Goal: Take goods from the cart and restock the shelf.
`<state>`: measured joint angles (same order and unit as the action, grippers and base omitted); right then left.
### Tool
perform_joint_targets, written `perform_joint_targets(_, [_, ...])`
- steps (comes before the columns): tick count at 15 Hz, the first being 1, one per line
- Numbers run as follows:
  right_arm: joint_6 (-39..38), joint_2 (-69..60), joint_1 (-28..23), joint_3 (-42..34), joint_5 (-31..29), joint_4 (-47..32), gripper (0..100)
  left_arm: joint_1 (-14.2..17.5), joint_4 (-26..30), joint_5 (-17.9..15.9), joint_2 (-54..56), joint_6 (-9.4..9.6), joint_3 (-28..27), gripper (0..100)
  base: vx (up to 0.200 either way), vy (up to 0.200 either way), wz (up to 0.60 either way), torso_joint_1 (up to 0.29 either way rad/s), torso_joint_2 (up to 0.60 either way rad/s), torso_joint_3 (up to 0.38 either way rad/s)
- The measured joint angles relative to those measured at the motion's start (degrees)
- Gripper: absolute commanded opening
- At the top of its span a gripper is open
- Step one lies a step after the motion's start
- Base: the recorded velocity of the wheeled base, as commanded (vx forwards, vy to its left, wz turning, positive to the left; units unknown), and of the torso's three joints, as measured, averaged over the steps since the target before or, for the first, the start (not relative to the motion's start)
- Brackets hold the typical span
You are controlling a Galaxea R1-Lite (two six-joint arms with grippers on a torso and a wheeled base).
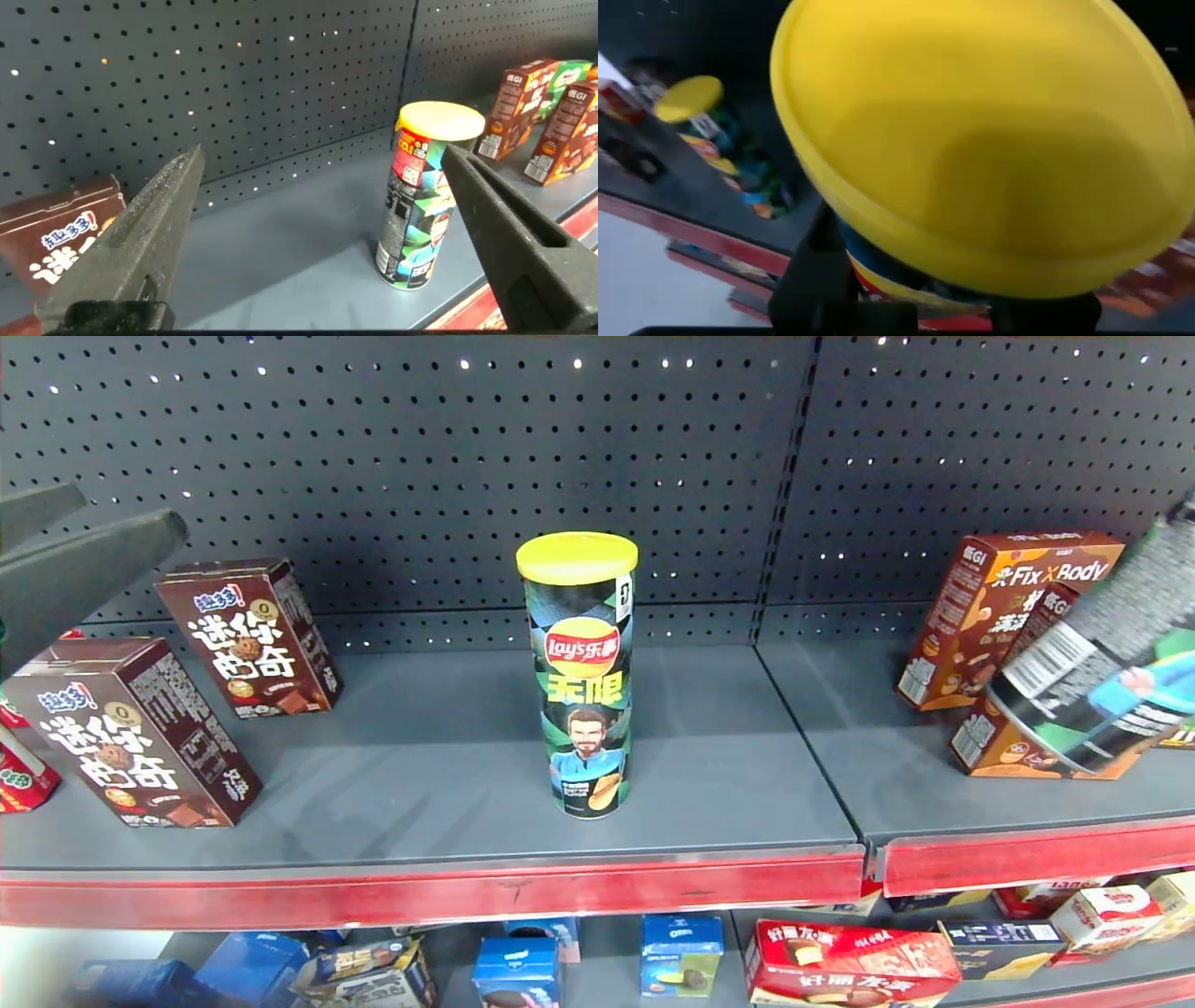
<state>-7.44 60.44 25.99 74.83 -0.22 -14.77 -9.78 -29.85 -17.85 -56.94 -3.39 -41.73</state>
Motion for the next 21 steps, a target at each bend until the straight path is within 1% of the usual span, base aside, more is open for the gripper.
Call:
perform_joint_targets(1, [-2.2, 2.9, 6.9, 2.7, -4.5, 1.1, 0, 0.2, 0.0, 0.1, 0.0, 0.0, 0.0, 100, 0.0, 0.0, 0.0, 0.0, 0.0, 0.0])
perform_joint_targets(2, [-4.2, 5.9, 12.5, 5.2, -8.1, 2.3, 0, 0.4, 0.0, 0.1, 0.1, 0.0, 0.1, 100, 0.0, 0.0, 0.0, 0.0, 0.0, 0.0])
perform_joint_targets(3, [-5.6, 8.8, 16.2, 7.4, -10.7, 3.6, 0, 0.6, 0.0, 0.0, 0.2, -0.02, 0.2, 100, 0.0, 0.0, 0.0, 0.0, 0.0, 0.0])
perform_joint_targets(4, [-6.2, 11.6, 18.2, 9.5, -11.7, 4.9, 0, 0.9, 0.0, 0.0, 0.3, -0.02, 0.4, 100, 0.0, 0.0, 0.0, 0.0, 0.0, 0.0])
perform_joint_targets(5, [-6.4, 14.1, 19.2, 11.1, -11.9, 5.6, 0, 1.1, 0.0, 0.0, 0.4, -0.02, 0.5, 100, 0.0, 0.0, 0.0, 0.0, 0.0, 0.0])
perform_joint_targets(6, [-6.3, 16.3, 19.2, 12.0, -11.7, 6.2, 0, 1.2, 0.0, 0.0, 0.5, -0.02, 0.5, 100, 0.0, 0.0, 0.0, 0.0, 0.0, 0.0])
perform_joint_targets(7, [-5.9, 18.2, 18.1, 12.4, -11.2, 6.9, 0, 1.2, 0.0, 0.0, 0.6, -0.02, 0.4, 100, 0.0, 0.0, 0.0, 0.0, 0.0, 0.0])
perform_joint_targets(9, [-1.9, 21.1, 14.0, 12.7, -8.7, 7.7, 0, 1.2, 0.0, 0.0, 0.6, -0.02, 0.1, 100, 0.0, 0.0, 0.0, 0.0, 0.0, 0.0])
perform_joint_targets(11, [3.3, 22.9, 9.5, 12.7, -4.1, 8.2, 0, 1.4, 0.0, 0.0, 0.7, -0.02, 0.0, 100, 0.0, 0.0, 0.0, 0.0, 0.0, 0.0])
perform_joint_targets(12, [4.5, 23.5, 8.4, 12.6, -2.7, 7.8, 0, 1.4, 0.0, 0.0, 0.7, -0.02, 0.0, 100, 0.0, 0.0, 0.0, 0.0, 0.0, 0.0])
perform_joint_targets(16, [13.6, 24.7, 7.3, 9.9, -2.0, 7.9, 0, 1.4, 0.0, 0.0, 1.3, 0.09, 0.0, 100, 0.0, 0.0, 0.0, 0.0, 0.0, 0.0])
perform_joint_targets(19, [15.0, 26.4, 7.5, 7.8, -2.3, 9.3, 0, 1.4, 0.2, -0.1, 2.4, 0.09, 0.5, 100, 0.0, 0.0, 0.0, 0.0, 0.0, 0.0])
perform_joint_targets(21, [15.7, 28.7, 7.6, 7.7, -2.4, 13.0, 0, 1.4, 0.2, -0.1, 2.8, 0.06, 0.5, 100, 0.0, 0.0, 0.0, 0.0, 0.0, 0.0])
